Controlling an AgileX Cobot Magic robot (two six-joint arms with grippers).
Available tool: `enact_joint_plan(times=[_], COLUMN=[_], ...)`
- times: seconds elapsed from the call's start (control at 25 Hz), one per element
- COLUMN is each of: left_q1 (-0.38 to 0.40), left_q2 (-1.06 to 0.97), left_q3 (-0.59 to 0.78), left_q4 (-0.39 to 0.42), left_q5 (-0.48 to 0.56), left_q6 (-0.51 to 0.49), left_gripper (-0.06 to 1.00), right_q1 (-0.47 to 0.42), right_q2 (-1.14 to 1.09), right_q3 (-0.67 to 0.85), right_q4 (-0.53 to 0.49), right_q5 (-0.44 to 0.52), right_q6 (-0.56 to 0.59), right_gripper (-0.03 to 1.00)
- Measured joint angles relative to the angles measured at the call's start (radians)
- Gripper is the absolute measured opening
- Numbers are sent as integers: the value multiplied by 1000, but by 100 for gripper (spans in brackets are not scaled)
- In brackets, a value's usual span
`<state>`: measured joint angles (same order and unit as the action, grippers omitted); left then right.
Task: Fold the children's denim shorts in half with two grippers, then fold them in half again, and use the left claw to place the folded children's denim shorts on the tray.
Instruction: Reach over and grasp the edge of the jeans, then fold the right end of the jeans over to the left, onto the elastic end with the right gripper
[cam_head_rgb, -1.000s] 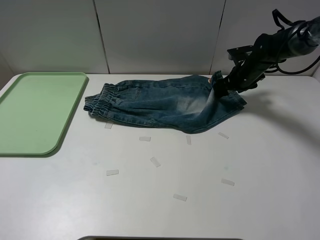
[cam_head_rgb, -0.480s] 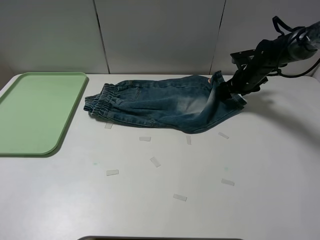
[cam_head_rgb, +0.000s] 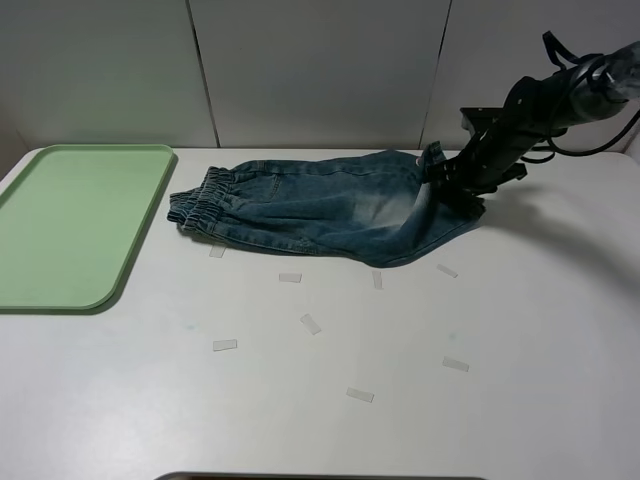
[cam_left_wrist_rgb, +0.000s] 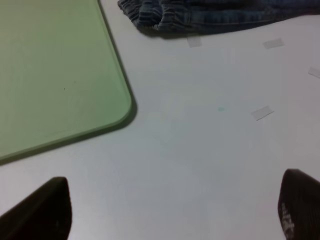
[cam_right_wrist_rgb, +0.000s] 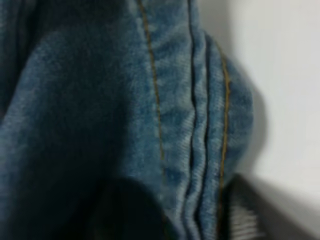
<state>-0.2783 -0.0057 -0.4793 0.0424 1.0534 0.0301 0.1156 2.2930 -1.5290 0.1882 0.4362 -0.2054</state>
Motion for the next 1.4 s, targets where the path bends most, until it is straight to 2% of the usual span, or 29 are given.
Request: enact_joint_plan(times=[0.08, 0.12, 0.36, 0.48, 0.72, 0.92, 1.12, 1.4], left_q1=[0, 0, 0, 0, 0, 0, 0, 0], left_q2=[0, 0, 0, 0, 0, 0, 0, 0], left_q3=[0, 0, 2, 3, 3, 3, 3, 3], left_q4=[0, 0, 0, 0, 0, 0, 0, 0], left_q5=[0, 0, 0, 0, 0, 0, 0, 1], left_q6=[0, 0, 0, 0, 0, 0, 0, 0], left_gripper=[82, 82, 82, 82, 82, 82, 82, 82], right_q1=[9, 12, 14, 17, 5, 10, 75, 236], right_q2=[0, -1, -36, -87, -218, -301, -353, -363], right_q3=[0, 0, 0, 0, 0, 1, 1, 1], right_q4=[0, -14, -152, -258, -556, -706, -716, -582], right_q5=[1, 4, 48, 77, 120, 177, 233, 314], right_q6=[5, 5, 14, 59, 165, 245, 265, 265], right_gripper=[3, 0, 0, 0, 0, 0, 0, 0])
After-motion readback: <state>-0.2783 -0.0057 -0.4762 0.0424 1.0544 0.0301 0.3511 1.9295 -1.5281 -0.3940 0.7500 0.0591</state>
